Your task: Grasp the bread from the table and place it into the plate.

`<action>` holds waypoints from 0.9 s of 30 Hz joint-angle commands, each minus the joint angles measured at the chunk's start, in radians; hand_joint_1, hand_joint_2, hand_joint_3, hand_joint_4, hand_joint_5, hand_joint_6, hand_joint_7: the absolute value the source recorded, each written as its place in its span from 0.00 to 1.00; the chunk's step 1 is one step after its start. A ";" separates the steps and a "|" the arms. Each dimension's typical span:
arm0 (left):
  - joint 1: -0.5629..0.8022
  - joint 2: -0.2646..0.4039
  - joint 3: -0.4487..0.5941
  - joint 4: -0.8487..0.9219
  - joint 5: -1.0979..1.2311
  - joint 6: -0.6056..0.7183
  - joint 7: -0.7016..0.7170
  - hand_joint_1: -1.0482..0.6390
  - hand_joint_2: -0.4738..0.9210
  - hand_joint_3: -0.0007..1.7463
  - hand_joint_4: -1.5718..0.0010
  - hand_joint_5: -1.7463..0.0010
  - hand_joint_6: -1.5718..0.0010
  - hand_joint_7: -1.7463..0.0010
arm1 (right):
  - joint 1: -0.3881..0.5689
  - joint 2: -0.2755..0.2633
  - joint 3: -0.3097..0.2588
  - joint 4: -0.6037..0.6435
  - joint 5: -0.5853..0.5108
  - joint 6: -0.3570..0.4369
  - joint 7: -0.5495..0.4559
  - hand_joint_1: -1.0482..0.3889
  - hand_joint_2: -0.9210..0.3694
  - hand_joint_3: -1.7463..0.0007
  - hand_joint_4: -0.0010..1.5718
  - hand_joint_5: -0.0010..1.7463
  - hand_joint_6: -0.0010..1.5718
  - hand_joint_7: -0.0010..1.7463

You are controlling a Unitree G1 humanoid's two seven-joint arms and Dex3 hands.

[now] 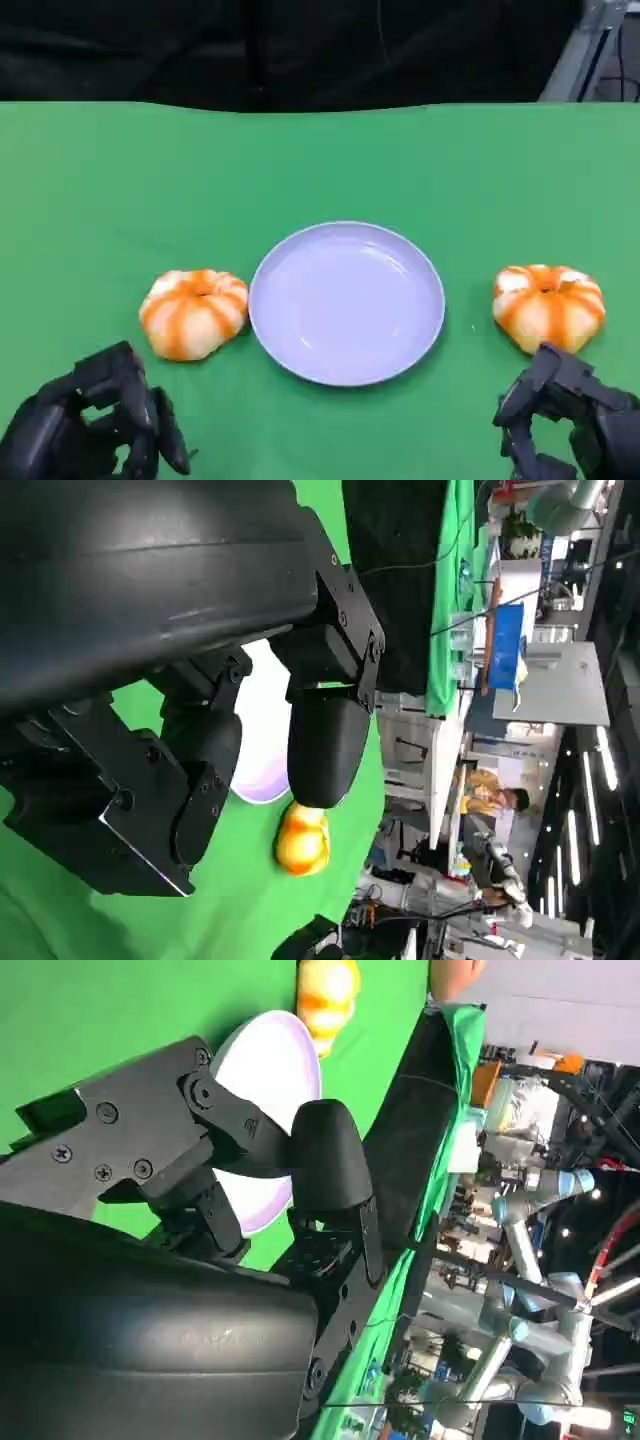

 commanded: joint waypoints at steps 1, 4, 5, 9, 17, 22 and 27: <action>0.004 0.007 0.011 -0.005 0.000 -0.011 -0.005 0.74 0.74 0.93 0.38 0.00 0.50 0.00 | 0.006 -0.006 -0.003 -0.011 0.012 -0.005 -0.003 0.64 0.24 0.40 0.51 1.00 0.44 0.92; 0.004 0.006 0.012 -0.004 -0.002 -0.012 -0.006 0.74 0.74 0.93 0.38 0.00 0.50 0.00 | 0.007 -0.005 -0.003 -0.014 0.011 -0.003 -0.004 0.64 0.24 0.40 0.51 1.00 0.44 0.92; 0.004 0.006 0.012 -0.004 -0.002 -0.012 -0.006 0.74 0.74 0.93 0.38 0.00 0.50 0.00 | 0.007 -0.005 -0.003 -0.014 0.011 -0.003 -0.004 0.64 0.24 0.40 0.51 1.00 0.44 0.92; 0.004 0.006 0.012 -0.004 -0.002 -0.012 -0.006 0.74 0.74 0.93 0.39 0.00 0.50 0.00 | 0.007 -0.005 -0.003 -0.014 0.011 -0.003 -0.004 0.64 0.24 0.40 0.52 1.00 0.44 0.92; 0.004 0.006 0.012 -0.004 -0.002 -0.012 -0.006 0.74 0.74 0.93 0.39 0.00 0.50 0.00 | 0.007 -0.005 -0.003 -0.014 0.011 -0.003 -0.004 0.64 0.25 0.39 0.52 1.00 0.44 0.92; 0.004 0.006 0.011 -0.007 0.000 -0.008 -0.001 0.74 0.74 0.93 0.39 0.00 0.50 0.00 | 0.004 -0.006 -0.003 -0.007 0.017 -0.010 -0.001 0.64 0.25 0.39 0.52 1.00 0.44 0.92; -0.001 0.005 0.013 -0.001 0.003 -0.007 0.003 0.75 0.75 0.93 0.38 0.00 0.50 0.00 | -0.001 -0.006 -0.004 0.003 0.009 -0.012 -0.006 0.64 0.24 0.39 0.52 1.00 0.44 0.92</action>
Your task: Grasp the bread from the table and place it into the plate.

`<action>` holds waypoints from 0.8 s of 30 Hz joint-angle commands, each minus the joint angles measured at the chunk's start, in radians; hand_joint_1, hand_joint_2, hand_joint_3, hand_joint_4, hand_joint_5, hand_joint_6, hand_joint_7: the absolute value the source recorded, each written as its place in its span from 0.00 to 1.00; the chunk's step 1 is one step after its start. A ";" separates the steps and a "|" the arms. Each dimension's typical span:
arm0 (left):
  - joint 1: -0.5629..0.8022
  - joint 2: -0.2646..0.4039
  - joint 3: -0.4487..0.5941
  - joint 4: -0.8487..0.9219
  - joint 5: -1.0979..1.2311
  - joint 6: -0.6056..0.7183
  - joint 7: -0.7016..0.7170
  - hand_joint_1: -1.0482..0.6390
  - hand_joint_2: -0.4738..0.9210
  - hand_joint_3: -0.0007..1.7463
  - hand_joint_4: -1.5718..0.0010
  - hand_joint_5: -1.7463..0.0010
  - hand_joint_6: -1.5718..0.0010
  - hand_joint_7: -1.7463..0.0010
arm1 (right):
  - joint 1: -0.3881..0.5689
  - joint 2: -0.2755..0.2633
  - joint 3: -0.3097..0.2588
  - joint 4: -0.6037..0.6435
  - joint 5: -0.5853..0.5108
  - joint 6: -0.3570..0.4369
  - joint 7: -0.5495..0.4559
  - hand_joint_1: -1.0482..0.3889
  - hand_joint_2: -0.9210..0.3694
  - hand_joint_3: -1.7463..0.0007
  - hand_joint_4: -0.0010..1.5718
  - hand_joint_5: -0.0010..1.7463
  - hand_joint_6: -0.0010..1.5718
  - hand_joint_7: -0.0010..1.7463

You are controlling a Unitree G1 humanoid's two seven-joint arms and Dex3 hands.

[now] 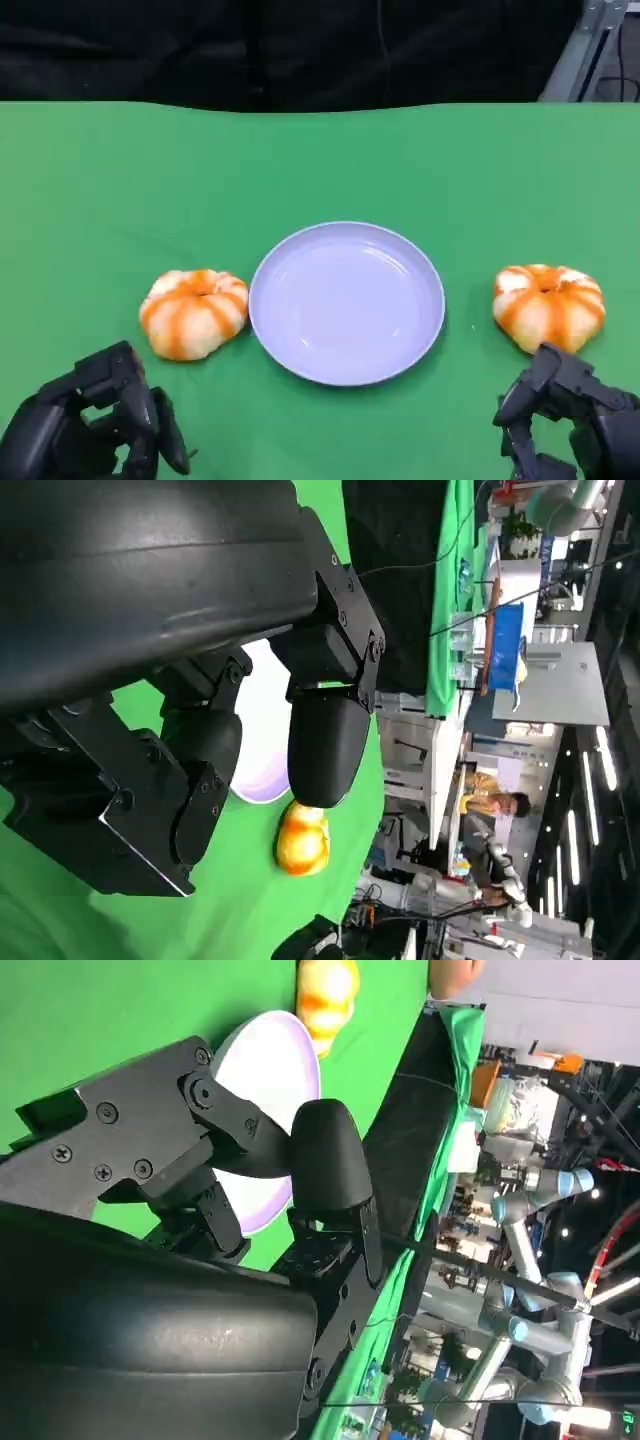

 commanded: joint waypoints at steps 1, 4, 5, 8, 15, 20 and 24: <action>-0.002 0.004 0.013 0.001 0.004 -0.008 0.005 0.75 0.75 0.92 0.38 0.00 0.50 0.00 | -0.003 -0.005 -0.005 0.007 0.002 -0.012 -0.009 0.64 0.24 0.39 0.52 1.00 0.44 0.92; -0.014 0.016 0.023 0.015 0.069 -0.095 0.005 0.75 0.74 0.91 0.41 0.00 0.52 0.00 | 0.000 -0.003 -0.002 0.003 0.009 -0.012 -0.006 0.64 0.24 0.40 0.51 1.00 0.44 0.92; -0.025 0.023 0.028 0.029 0.117 -0.156 0.007 0.58 0.83 0.61 0.69 0.23 0.73 0.26 | -0.002 -0.002 -0.002 0.005 0.011 -0.013 -0.006 0.64 0.24 0.40 0.51 1.00 0.44 0.92; -0.041 0.026 0.033 0.059 0.174 -0.241 0.010 0.41 0.99 0.20 0.95 0.50 0.86 0.67 | -0.005 0.000 -0.003 0.009 0.012 -0.015 -0.007 0.63 0.25 0.40 0.51 1.00 0.45 0.92; -0.071 0.057 0.032 0.082 0.324 -0.342 0.052 0.30 1.00 0.16 0.99 0.60 0.84 0.76 | -0.018 -0.007 -0.009 0.015 -0.005 -0.012 -0.012 0.63 0.24 0.41 0.51 1.00 0.45 0.92; -0.082 0.087 0.027 0.067 0.448 -0.371 0.102 0.25 1.00 0.17 1.00 0.69 0.84 0.81 | -0.028 -0.007 -0.012 0.035 0.001 -0.026 -0.012 0.64 0.24 0.41 0.51 1.00 0.45 0.92; -0.085 0.110 0.021 0.053 0.493 -0.364 0.120 0.22 1.00 0.18 1.00 0.74 0.83 0.86 | -0.030 -0.007 -0.013 0.038 -0.001 -0.025 -0.012 0.63 0.24 0.41 0.52 1.00 0.45 0.92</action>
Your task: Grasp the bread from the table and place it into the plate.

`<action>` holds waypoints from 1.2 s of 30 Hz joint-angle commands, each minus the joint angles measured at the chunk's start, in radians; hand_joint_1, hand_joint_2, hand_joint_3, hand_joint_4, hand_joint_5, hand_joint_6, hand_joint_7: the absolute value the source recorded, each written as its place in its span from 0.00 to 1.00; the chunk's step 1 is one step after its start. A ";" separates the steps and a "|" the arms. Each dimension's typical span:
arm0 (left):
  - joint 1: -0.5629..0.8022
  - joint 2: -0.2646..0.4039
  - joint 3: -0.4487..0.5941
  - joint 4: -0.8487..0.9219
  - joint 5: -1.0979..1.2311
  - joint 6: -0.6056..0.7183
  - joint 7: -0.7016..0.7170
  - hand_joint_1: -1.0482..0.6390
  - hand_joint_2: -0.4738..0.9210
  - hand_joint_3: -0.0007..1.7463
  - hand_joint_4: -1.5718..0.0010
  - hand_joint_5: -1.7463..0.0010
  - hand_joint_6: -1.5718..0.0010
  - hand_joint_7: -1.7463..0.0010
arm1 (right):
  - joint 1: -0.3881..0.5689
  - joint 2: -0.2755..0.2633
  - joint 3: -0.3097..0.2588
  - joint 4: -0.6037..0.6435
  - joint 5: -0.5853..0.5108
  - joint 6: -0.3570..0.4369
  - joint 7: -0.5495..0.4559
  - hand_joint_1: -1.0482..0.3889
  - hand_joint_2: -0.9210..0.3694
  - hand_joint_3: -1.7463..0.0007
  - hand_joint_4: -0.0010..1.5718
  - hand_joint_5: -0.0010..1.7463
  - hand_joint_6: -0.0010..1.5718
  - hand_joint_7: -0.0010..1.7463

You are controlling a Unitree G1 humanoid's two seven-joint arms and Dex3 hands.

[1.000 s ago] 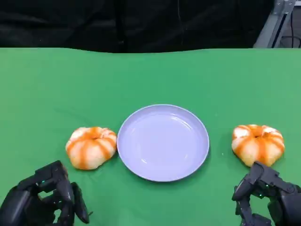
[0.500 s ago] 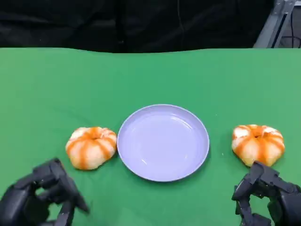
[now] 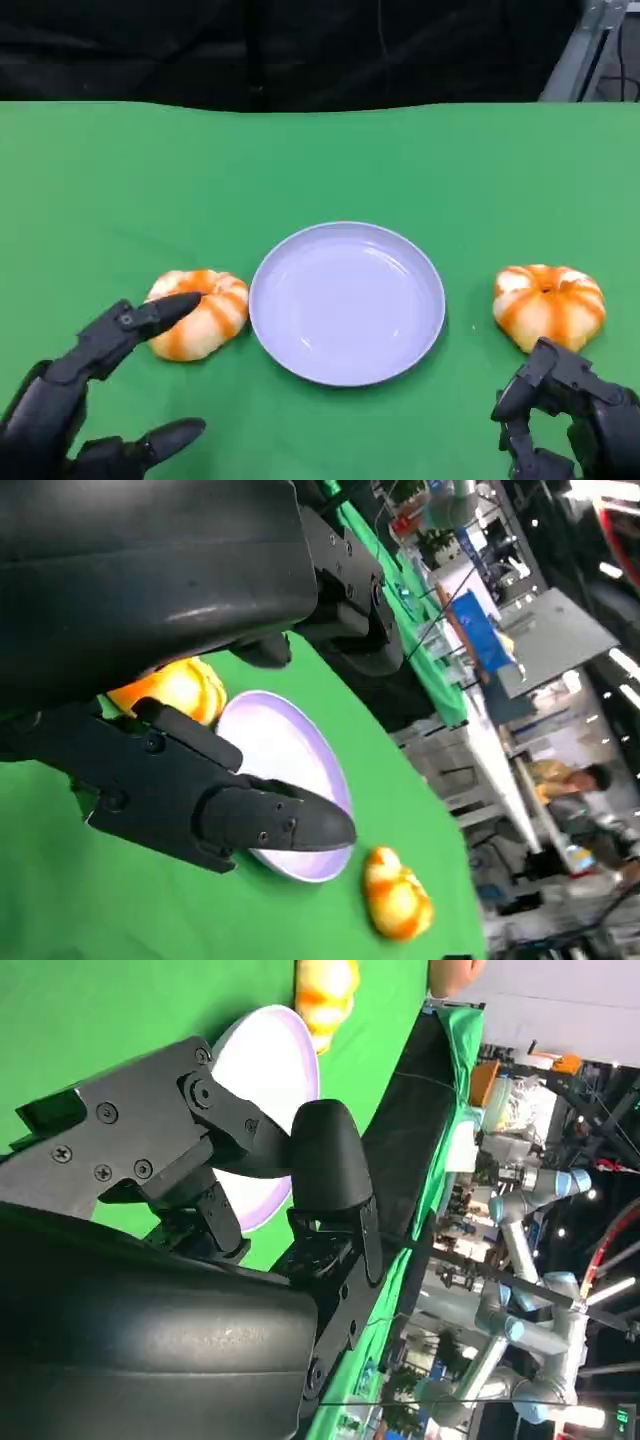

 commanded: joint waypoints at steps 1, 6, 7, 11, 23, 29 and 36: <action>-0.022 0.054 0.004 -0.035 0.107 -0.002 0.048 0.22 1.00 0.18 1.00 0.74 0.83 0.86 | -0.008 -0.011 -0.009 0.009 0.007 -0.013 -0.006 0.63 0.24 0.41 0.52 1.00 0.45 0.92; -0.066 0.109 0.002 -0.050 0.317 0.000 0.128 0.14 1.00 0.11 0.94 0.76 0.77 0.91 | -0.009 -0.014 -0.010 0.009 0.006 -0.006 -0.005 0.63 0.25 0.40 0.52 1.00 0.45 0.93; -0.073 0.117 -0.001 -0.048 0.341 -0.002 0.142 0.14 1.00 0.10 0.93 0.76 0.76 0.92 | -0.009 -0.014 -0.010 0.007 0.006 -0.004 -0.005 0.63 0.25 0.40 0.52 1.00 0.45 0.92; -0.194 0.205 -0.032 0.010 0.527 -0.022 0.206 0.12 0.99 0.03 0.83 0.79 0.66 0.96 | -0.010 -0.009 -0.006 0.007 0.003 -0.001 -0.008 0.62 0.25 0.40 0.51 1.00 0.45 0.92; -0.344 0.285 -0.134 0.126 0.696 0.021 0.320 0.12 0.94 0.00 0.72 0.88 0.59 0.99 | -0.006 -0.005 -0.001 -0.002 -0.012 0.009 -0.023 0.61 0.24 0.42 0.52 1.00 0.46 0.91; -0.344 0.299 -0.149 0.127 0.690 0.030 0.334 0.12 0.94 0.00 0.71 0.89 0.59 0.99 | -0.006 -0.006 0.000 -0.002 -0.012 0.010 -0.024 0.61 0.24 0.42 0.52 1.00 0.46 0.91; -0.345 0.307 -0.158 0.126 0.685 0.037 0.342 0.12 0.94 0.00 0.70 0.91 0.58 1.00 | -0.006 -0.006 0.000 -0.002 -0.012 0.010 -0.024 0.61 0.24 0.43 0.52 1.00 0.46 0.91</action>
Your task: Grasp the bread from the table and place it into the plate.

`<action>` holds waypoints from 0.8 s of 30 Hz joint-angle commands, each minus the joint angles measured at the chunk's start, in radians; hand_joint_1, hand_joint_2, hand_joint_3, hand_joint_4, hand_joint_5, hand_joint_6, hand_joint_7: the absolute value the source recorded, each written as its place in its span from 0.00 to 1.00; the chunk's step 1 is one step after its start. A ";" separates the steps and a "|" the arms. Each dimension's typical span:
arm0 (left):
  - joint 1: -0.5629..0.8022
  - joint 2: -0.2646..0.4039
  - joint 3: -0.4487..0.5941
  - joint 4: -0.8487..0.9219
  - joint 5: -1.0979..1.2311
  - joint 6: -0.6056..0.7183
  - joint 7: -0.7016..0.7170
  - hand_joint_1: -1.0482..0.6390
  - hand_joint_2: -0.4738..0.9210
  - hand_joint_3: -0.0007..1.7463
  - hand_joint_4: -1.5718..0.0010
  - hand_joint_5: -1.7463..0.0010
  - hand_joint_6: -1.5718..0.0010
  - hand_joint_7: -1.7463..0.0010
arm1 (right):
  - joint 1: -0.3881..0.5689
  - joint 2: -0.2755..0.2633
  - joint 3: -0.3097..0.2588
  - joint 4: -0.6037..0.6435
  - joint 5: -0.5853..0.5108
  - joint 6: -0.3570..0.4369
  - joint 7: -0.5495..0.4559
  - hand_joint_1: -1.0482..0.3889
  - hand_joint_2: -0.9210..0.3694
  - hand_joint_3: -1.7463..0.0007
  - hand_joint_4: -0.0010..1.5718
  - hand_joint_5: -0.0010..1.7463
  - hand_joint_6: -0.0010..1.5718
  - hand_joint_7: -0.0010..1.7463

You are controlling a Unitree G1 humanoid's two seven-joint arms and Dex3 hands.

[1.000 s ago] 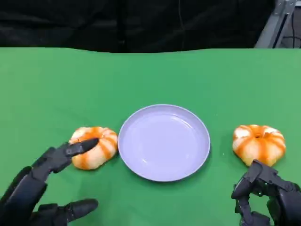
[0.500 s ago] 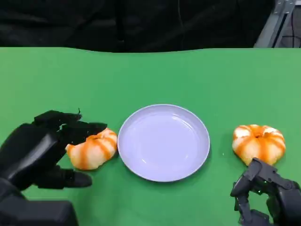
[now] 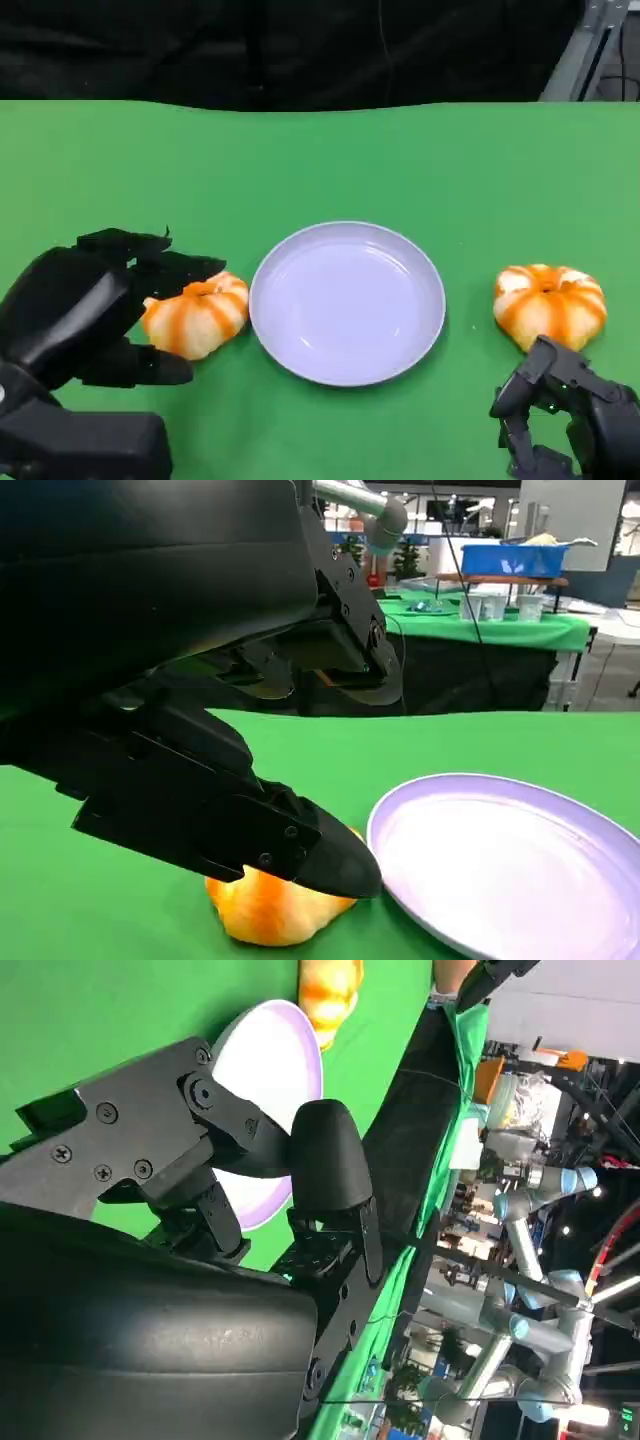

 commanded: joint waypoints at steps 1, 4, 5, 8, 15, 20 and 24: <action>0.000 0.028 -0.004 0.003 -0.008 0.011 0.018 0.12 0.94 0.00 0.70 0.91 0.58 1.00 | 0.004 -0.006 -0.003 -0.010 -0.002 0.006 -0.008 0.61 0.24 0.43 0.52 1.00 0.46 0.91; 0.000 0.030 -0.007 0.002 -0.009 0.013 0.021 0.12 0.94 0.00 0.69 0.92 0.58 1.00 | 0.004 -0.006 -0.003 -0.010 -0.002 0.006 -0.008 0.61 0.24 0.43 0.52 1.00 0.46 0.91; 0.000 0.031 -0.008 0.002 -0.009 0.014 0.021 0.12 0.94 0.00 0.69 0.92 0.58 1.00 | 0.004 -0.006 -0.003 -0.010 -0.002 0.006 -0.008 0.61 0.24 0.43 0.52 1.00 0.46 0.91; 0.000 0.033 -0.011 0.002 -0.011 0.016 0.023 0.12 0.94 0.00 0.69 0.93 0.58 1.00 | 0.004 -0.006 -0.003 -0.010 -0.002 0.006 -0.008 0.61 0.24 0.43 0.52 1.00 0.46 0.91; -0.251 -0.017 -0.187 0.409 0.116 0.068 0.046 0.15 0.96 0.01 0.71 0.96 0.62 1.00 | 0.007 0.001 0.001 -0.010 -0.013 -0.012 -0.021 0.62 0.23 0.42 0.51 1.00 0.46 0.91; -0.389 -0.073 -0.282 0.699 0.139 0.110 0.105 0.15 1.00 0.02 0.71 0.97 0.65 1.00 | 0.016 0.009 0.005 -0.032 -0.017 0.004 -0.025 0.64 0.24 0.41 0.52 1.00 0.46 0.92; -0.421 -0.070 -0.322 0.760 0.121 0.098 0.147 0.14 1.00 0.03 0.71 0.98 0.65 1.00 | 0.014 0.008 0.005 -0.032 -0.015 0.005 -0.025 0.64 0.24 0.41 0.52 1.00 0.46 0.92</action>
